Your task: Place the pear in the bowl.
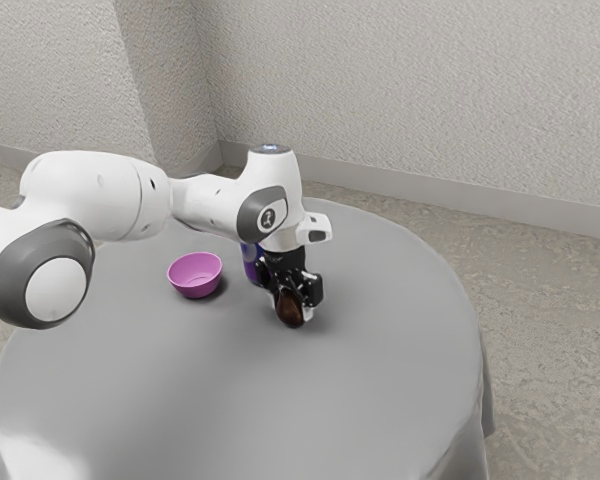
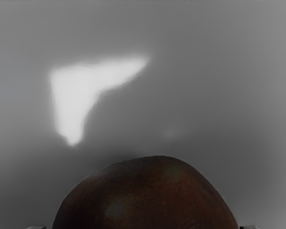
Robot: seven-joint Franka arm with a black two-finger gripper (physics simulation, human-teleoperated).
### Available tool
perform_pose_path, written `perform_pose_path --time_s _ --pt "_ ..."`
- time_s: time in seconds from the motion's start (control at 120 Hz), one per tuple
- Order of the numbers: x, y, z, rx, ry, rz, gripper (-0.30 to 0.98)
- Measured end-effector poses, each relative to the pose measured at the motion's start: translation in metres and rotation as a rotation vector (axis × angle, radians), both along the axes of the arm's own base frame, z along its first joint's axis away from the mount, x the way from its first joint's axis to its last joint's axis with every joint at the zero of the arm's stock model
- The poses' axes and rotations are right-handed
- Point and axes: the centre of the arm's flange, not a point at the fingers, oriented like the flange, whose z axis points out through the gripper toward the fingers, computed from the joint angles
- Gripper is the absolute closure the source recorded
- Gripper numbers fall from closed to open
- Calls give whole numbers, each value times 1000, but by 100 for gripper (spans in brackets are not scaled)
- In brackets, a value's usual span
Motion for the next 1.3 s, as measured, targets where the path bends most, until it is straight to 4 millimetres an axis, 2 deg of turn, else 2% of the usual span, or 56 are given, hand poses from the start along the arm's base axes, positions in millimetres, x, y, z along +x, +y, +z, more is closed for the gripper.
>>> perform_pose_path --time_s 0.367,0.483,0.567,0.717,0.875,0.933,0.983,1.1,1.3 --pt "1 1 5 4 -11 -3 30" --pt "3 7 25 11 -39 2 34" --pt "-1 35 52 23 -65 36 37" --pt "-19 109 96 44 -99 143 39" --pt "-25 202 114 68 -126 276 40" --pt "-24 226 117 68 -136 311 39" --pt "-19 235 112 66 -139 323 39" --pt "-13 239 99 53 -130 330 39" --pt "-13 240 98 36 -129 337 17"
